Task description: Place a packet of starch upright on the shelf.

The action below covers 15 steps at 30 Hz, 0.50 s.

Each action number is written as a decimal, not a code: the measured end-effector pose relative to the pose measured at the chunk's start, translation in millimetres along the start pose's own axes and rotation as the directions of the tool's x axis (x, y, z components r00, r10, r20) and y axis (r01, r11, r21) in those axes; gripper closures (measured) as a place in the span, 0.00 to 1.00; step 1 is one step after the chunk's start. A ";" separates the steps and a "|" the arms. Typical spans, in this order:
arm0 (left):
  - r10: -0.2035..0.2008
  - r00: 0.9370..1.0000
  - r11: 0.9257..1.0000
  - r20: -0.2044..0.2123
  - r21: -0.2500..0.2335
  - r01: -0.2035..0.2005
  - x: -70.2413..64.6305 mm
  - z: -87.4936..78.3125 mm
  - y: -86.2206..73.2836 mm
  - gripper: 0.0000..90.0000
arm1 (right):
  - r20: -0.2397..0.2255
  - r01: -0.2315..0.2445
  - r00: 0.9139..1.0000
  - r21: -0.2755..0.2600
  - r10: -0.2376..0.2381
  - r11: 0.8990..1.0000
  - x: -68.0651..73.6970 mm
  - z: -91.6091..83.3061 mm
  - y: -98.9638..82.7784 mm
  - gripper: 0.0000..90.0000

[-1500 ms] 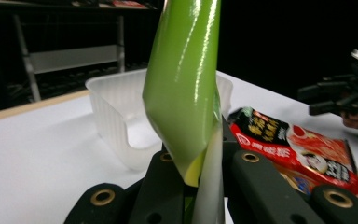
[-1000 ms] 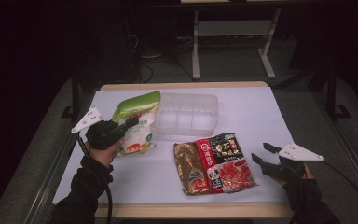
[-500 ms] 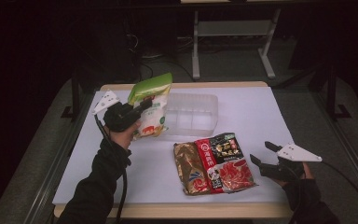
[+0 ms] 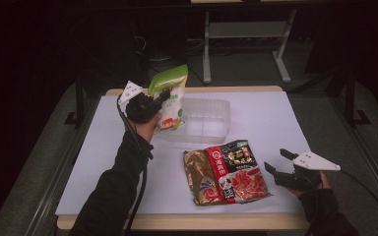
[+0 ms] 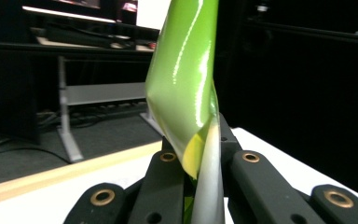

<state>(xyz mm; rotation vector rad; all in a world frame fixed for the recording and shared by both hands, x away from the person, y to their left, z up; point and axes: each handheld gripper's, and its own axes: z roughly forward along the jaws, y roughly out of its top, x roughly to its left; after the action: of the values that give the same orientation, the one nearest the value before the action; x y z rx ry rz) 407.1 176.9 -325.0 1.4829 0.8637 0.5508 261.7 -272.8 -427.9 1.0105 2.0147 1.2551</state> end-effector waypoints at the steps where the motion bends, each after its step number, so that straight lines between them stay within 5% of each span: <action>1: -0.028 0.999 1.000 -0.017 -0.007 0.028 2.7 8.1 -2.1 0.95 | -0.001 -0.007 1.000 -0.002 0.007 1.000 -0.3 -0.2 -0.3 0.29; 5: -0.020 0.998 1.000 -0.060 -0.016 0.019 4.0 24.2 -5.4 0.95 | 0.005 -0.010 1.000 -0.003 0.010 1.000 -1.7 -0.3 -1.0 0.31; 15: -0.032 0.995 0.998 -0.090 -0.048 0.028 3.7 53.1 -16.6 0.95 | -0.024 -0.011 1.000 -0.006 0.010 1.000 -0.7 0.6 -2.0 0.31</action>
<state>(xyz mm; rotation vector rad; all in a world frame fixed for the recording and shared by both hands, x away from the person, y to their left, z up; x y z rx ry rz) 447.4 145.9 -347.9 1.4090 0.9368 0.6161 261.9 -273.7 -429.9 1.0087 2.0248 1.2842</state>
